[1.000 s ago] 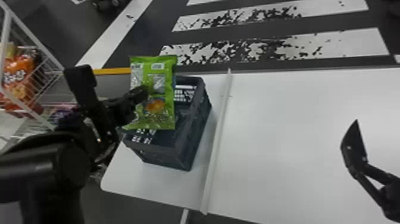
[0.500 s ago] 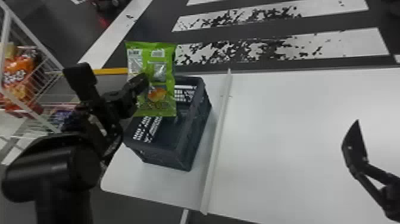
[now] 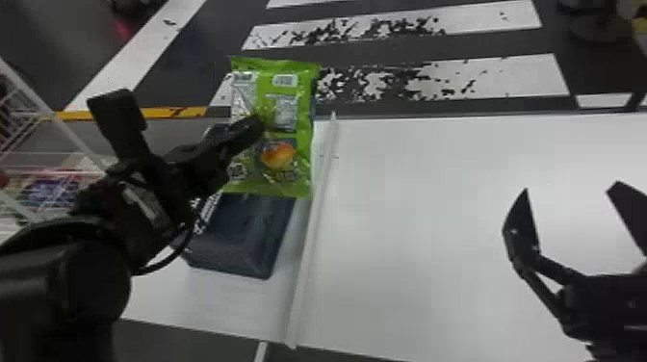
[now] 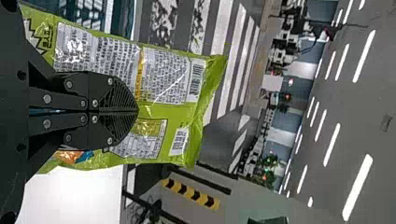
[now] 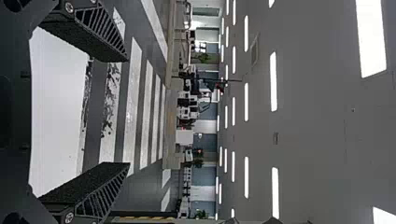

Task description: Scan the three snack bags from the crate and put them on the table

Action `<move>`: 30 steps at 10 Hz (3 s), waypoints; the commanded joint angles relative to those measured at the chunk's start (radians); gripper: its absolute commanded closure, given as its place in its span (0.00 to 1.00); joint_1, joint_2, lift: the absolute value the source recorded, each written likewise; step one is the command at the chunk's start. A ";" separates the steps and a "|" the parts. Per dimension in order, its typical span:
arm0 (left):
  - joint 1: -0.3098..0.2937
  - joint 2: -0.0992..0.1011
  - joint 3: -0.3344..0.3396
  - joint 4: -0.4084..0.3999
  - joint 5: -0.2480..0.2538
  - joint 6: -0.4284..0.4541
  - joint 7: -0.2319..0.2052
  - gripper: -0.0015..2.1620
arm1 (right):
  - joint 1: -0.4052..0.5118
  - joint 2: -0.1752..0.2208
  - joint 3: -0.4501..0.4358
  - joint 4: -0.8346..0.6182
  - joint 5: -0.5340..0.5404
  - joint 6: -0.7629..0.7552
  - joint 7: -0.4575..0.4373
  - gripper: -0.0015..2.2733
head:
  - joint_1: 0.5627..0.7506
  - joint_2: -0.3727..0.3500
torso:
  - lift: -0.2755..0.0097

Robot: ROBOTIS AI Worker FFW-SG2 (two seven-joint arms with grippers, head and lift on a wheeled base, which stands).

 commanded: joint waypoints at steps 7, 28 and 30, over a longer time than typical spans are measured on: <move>0.053 -0.094 -0.336 0.125 -0.097 -0.038 -0.032 0.91 | 0.000 0.002 0.001 -0.029 0.000 0.006 0.000 0.04 | 0.70 0.53 | 0.64; -0.074 -0.097 -0.747 0.625 -0.156 -0.535 -0.088 0.01 | -0.035 -0.021 -0.044 -0.051 -0.080 0.006 -0.009 0.04 | 0.70 0.03 | 0.64; -0.010 -0.097 -0.640 0.482 -0.222 -0.495 -0.068 0.01 | -0.020 -0.023 -0.057 -0.072 -0.089 0.006 -0.009 0.04 | 0.70 0.07 | 0.64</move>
